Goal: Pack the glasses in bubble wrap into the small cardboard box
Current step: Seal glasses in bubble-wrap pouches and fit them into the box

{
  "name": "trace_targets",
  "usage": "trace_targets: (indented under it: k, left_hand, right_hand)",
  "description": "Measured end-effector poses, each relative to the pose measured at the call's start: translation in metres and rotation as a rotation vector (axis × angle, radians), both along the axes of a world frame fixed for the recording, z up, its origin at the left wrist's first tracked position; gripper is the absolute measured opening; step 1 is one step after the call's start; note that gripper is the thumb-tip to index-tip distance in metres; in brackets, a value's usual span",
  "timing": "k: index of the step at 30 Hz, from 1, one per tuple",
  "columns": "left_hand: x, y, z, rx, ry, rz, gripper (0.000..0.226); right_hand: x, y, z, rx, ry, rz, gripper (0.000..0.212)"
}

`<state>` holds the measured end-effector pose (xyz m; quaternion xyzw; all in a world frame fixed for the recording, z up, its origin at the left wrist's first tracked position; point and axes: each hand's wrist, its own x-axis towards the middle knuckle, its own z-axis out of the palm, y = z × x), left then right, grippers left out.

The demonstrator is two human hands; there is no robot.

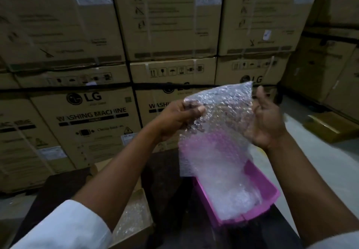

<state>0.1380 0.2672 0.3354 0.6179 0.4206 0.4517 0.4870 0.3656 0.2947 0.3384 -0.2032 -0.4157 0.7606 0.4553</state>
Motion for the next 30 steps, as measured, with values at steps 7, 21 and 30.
trace_targets:
  k: [7,21,30]
  left_hand:
    - [-0.058,-0.044,0.036,0.166,0.068,0.231,0.018]
    - [-0.162,-0.168,0.145,0.269,0.079,0.201,0.059]
    - [-0.19,-0.229,0.193,0.821,0.261,0.37,0.017]
  right_hand:
    - [-0.053,-0.008,0.024,0.222,-0.24,-0.046,0.088]
    - [-0.163,-0.071,0.117,0.722,-0.189,0.026,0.04]
    - [-0.182,-0.118,0.173,0.984,-0.022,0.132,0.026]
